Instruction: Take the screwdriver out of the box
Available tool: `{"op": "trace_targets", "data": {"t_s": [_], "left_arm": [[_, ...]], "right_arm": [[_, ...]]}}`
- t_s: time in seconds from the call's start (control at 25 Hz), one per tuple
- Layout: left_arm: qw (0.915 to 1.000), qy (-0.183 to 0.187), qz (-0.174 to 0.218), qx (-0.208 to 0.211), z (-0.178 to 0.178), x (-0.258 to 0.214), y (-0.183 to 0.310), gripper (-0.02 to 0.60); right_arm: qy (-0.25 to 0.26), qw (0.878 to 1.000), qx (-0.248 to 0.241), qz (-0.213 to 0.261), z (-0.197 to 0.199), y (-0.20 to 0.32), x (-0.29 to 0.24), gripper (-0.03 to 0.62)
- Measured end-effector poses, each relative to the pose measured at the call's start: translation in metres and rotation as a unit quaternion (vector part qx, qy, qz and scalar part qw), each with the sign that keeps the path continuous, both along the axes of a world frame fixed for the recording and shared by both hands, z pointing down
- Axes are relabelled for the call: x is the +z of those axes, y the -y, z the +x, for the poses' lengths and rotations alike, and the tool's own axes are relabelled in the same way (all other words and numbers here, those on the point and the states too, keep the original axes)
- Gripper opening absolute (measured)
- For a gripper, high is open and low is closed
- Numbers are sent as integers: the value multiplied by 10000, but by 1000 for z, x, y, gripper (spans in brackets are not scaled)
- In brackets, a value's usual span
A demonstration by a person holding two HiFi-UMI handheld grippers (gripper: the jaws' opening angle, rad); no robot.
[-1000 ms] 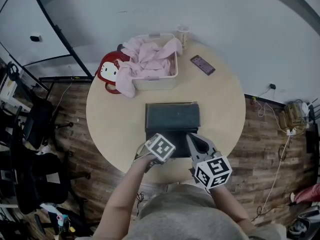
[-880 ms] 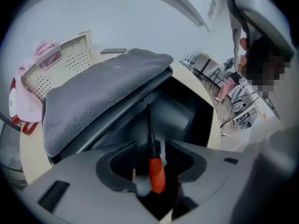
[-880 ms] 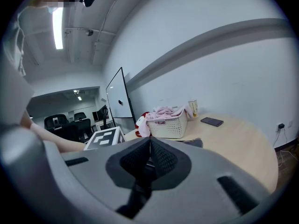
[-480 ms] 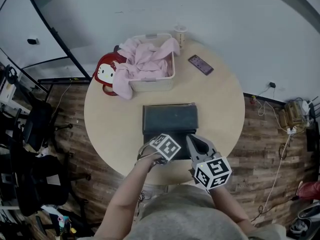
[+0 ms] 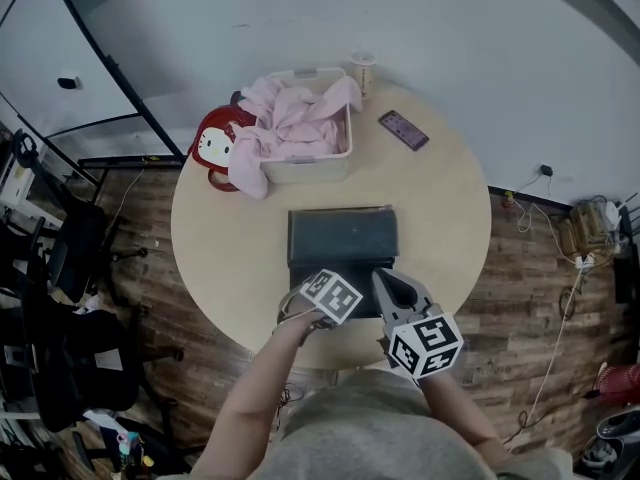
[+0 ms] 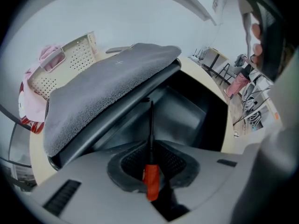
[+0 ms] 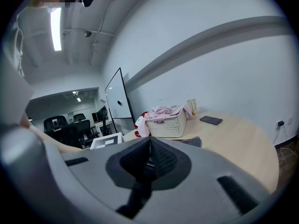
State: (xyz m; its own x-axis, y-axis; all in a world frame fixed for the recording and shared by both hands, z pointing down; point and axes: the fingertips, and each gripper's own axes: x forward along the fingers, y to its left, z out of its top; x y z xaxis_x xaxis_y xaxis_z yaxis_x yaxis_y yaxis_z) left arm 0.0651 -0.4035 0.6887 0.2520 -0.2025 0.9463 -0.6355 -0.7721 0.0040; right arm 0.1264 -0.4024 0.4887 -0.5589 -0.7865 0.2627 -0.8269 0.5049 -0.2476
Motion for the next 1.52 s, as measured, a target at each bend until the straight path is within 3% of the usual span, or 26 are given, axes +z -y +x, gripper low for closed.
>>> {"op": "trace_targets", "data": {"t_s": [0.48, 0.8, 1.04, 1.28, 1.52], "left_arm": [[9984, -329, 397, 237, 10, -34, -13, 49], [9922, -837, 921, -73, 5, -77, -18, 49], [9800, -1411, 1356, -371, -2, -118, -32, 49], [9621, -2021, 1676, -739, -17, -152, -60, 49], [9474, -2483, 1703, -1090, -42, -171, -105, 49]], "right_arm": [[2, 9998, 200, 40, 3, -25, -5, 0], [-17, 9995, 300, 113, -3, -51, -13, 0], [-42, 9993, 319, 168, -16, -77, -18, 0], [-74, 9990, 383, 237, -31, -106, -21, 0], [-85, 9982, 508, 292, -46, -143, -24, 0]]}}
